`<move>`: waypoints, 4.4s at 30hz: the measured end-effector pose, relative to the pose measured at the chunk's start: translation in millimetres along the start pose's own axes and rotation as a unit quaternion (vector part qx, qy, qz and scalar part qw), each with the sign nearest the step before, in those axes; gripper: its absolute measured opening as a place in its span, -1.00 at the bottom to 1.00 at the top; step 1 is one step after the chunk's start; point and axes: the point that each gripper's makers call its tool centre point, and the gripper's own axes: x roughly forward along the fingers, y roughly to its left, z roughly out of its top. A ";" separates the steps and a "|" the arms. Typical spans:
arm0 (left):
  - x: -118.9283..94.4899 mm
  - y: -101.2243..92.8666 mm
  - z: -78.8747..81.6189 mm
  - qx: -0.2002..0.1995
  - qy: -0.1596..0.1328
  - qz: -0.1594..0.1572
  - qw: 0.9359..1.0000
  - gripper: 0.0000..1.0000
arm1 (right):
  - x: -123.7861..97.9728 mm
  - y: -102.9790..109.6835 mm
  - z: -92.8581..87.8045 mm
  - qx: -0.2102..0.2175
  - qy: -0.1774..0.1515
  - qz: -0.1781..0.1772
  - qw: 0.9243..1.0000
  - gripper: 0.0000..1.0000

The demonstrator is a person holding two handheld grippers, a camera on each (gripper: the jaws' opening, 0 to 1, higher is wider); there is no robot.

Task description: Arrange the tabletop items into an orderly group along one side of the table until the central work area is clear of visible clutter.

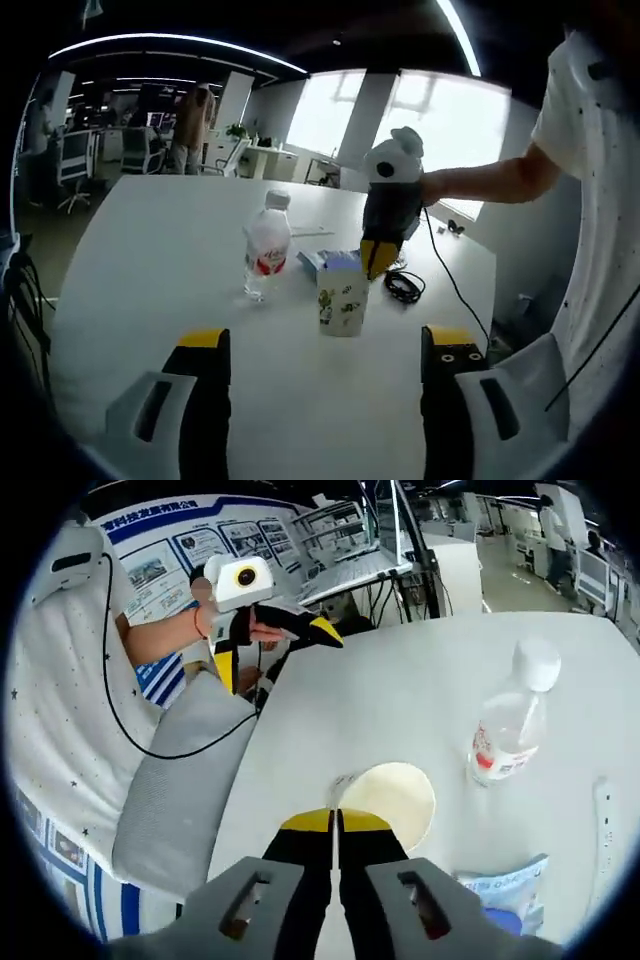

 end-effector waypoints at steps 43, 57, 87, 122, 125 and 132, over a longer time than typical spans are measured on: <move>4.4 -0.4 -6.9 -0.011 0.005 -0.003 1.000 0.56 | -13.5 -108.7 -27.5 -0.237 0.197 -0.191 0.932 -1.00; 5.2 -1.4 -7.9 -0.016 0.002 -0.003 1.000 0.54 | -4.9 -113.2 -38.3 -0.249 0.212 -0.184 0.927 -1.00; 1.0 -5.9 -3.6 -0.012 -0.003 -0.003 1.000 0.55 | -9.7 -107.6 -31.4 -0.228 0.187 -0.199 0.935 -0.39; -8.3 -30.2 29.5 0.038 -0.003 -0.006 0.999 0.62 | -43.7 -78.9 -16.0 -0.161 0.099 -0.265 0.946 0.11; -9.3 -31.4 32.4 0.042 -0.002 -0.008 0.999 0.62 | -48.8 -72.7 -17.3 -0.149 0.090 -0.274 0.946 0.13; -10.3 -37.0 40.0 0.060 0.002 -0.013 0.998 0.63 | -65.4 -56.8 -24.3 -0.121 0.065 -0.300 0.944 0.16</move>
